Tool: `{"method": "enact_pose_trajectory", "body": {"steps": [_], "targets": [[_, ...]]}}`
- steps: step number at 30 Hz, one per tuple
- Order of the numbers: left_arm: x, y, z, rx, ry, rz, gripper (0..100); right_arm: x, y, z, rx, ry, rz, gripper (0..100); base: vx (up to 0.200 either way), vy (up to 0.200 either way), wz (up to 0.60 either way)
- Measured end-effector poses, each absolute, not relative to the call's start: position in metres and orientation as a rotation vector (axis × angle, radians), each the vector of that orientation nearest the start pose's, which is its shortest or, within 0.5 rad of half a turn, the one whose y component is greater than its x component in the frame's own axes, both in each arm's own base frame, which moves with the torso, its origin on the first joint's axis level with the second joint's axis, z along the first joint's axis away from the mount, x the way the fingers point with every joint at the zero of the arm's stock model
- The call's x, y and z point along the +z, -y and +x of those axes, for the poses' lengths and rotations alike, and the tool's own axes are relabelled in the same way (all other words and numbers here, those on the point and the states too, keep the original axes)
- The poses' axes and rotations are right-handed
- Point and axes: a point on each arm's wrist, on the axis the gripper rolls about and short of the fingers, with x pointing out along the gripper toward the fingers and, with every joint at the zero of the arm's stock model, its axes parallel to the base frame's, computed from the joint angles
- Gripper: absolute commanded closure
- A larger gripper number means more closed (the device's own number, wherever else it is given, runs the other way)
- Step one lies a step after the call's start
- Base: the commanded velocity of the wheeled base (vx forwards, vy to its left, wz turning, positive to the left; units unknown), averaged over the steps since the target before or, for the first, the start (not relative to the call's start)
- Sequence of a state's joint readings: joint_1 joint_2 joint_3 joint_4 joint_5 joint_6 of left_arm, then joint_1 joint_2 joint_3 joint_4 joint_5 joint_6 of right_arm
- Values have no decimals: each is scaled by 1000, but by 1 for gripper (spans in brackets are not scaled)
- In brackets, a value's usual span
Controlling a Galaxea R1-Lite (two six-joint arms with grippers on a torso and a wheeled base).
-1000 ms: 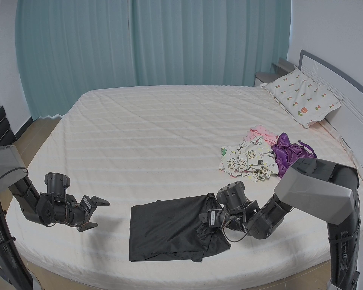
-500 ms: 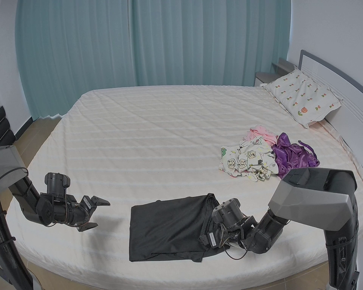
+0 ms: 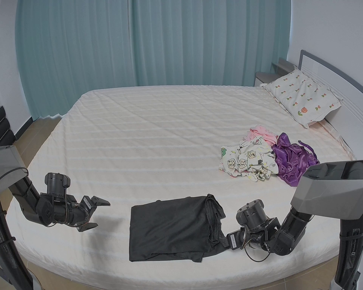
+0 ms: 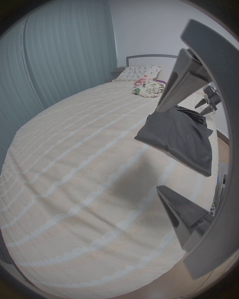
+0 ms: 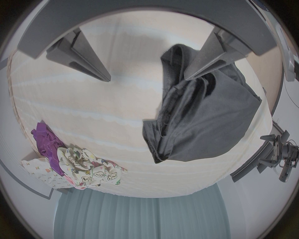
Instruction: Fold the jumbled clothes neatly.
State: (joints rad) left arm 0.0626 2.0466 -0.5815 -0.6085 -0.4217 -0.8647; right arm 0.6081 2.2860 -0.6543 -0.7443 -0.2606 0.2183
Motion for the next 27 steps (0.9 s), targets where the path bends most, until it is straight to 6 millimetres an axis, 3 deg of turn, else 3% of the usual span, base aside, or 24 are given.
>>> {"method": "enact_pose_trajectory", "body": {"steps": [8, 12, 20, 27], "targets": [[25, -9, 296, 47, -943, -1009, 0, -24, -158, 267, 214, -841, -232, 0, 0, 0, 0], [25, -9, 296, 46, -943, -1009, 0, -18, -157, 268, 208, -819, -158, 0, 0, 0, 0], [25, -9, 297, 47, -942, -1009, 0, -9, -191, 270, 301, -762, -62, 0, 0, 0, 0], [25, -9, 297, 46, -942, -1009, 0, -23, -223, 272, 357, -772, -144, 0, 0, 0, 0]]}}
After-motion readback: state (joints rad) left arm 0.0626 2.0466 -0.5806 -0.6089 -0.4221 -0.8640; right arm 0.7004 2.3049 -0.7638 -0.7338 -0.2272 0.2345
